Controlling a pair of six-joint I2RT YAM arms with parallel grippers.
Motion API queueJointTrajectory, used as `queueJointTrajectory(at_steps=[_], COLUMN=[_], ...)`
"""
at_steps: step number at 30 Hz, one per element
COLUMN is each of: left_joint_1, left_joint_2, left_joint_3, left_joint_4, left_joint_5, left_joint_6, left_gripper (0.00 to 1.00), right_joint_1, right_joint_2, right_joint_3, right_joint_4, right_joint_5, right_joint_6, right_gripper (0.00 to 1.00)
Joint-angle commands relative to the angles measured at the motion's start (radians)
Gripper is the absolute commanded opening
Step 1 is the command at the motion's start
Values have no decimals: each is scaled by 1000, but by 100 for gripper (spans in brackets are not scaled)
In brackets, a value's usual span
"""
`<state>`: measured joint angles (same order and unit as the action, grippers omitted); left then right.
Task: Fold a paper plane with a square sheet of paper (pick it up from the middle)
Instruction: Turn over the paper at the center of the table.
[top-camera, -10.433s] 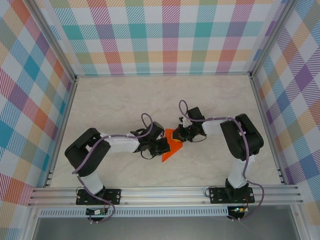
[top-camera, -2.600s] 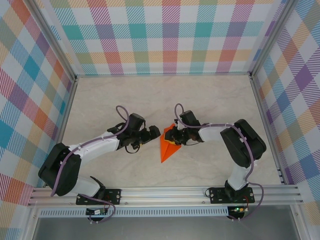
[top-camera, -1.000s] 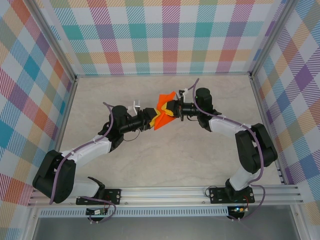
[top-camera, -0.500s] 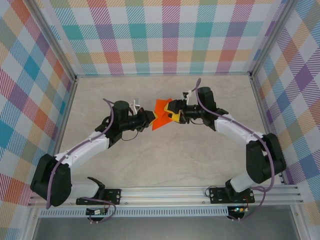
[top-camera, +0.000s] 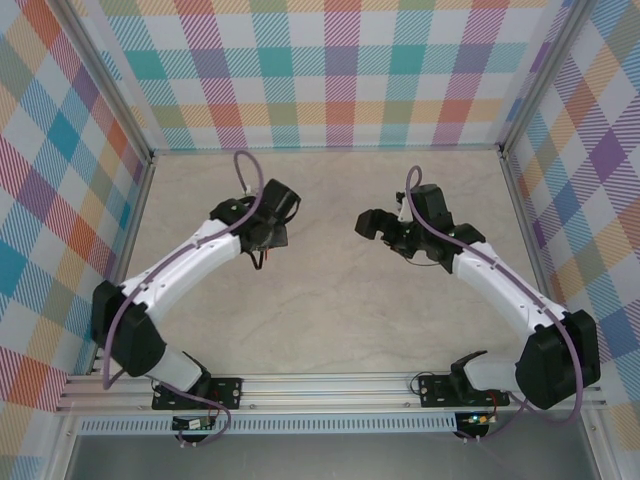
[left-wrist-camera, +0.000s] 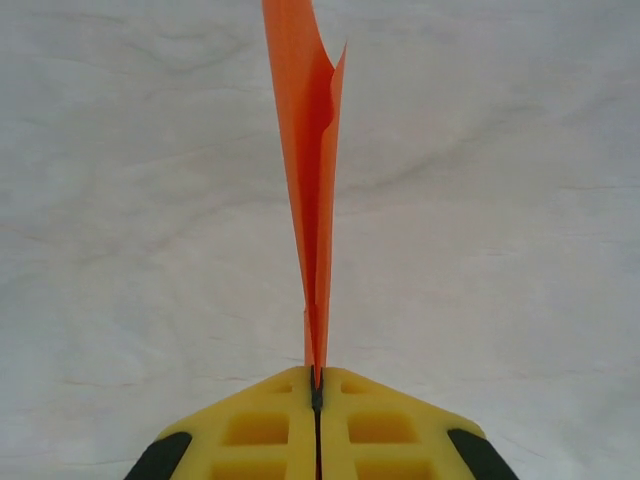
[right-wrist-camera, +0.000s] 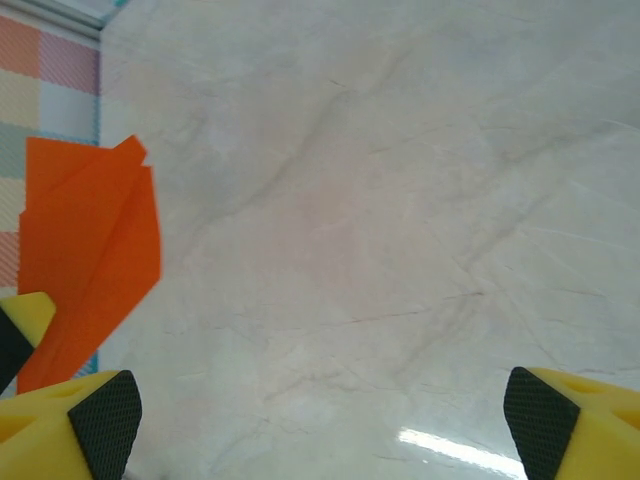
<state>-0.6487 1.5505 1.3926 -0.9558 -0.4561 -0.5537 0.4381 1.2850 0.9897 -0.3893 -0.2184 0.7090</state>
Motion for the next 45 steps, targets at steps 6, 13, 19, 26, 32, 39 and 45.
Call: queueJointTrajectory(at_steps=[6,13,19,26,32,39,45], left_joint_1=[-85,-121,-97,30,192,315,391], left_joint_2=[274,473,422,209,28,-117,-199], left_joint_3=[125,204,219,63,-151,-315,-419], left_joint_4=[-225,-81,47,230,328,307,303], left_joint_5=[-283,-24,253,487,534,476,450], left_joint_6=[-98,-139,-115,-112,-160,-163,-200], left_gripper=[8,16,45,78,89,100,100], right_joint_1=[-3,-4,-4,76,280,413,438], right_joint_2=[-23,-24,-21,44,249,487,658], right_joint_3=[-60,-95,-143,-182,-30,186,353], right_joint_4=[-28,-13,35,164,176,156,114], right_joint_5=[88,103,72,59,112,119,76], right_joint_6=[-14,3,-10,2,-5,-7,-2], right_gripper=[96,96,95,87,76,69,68])
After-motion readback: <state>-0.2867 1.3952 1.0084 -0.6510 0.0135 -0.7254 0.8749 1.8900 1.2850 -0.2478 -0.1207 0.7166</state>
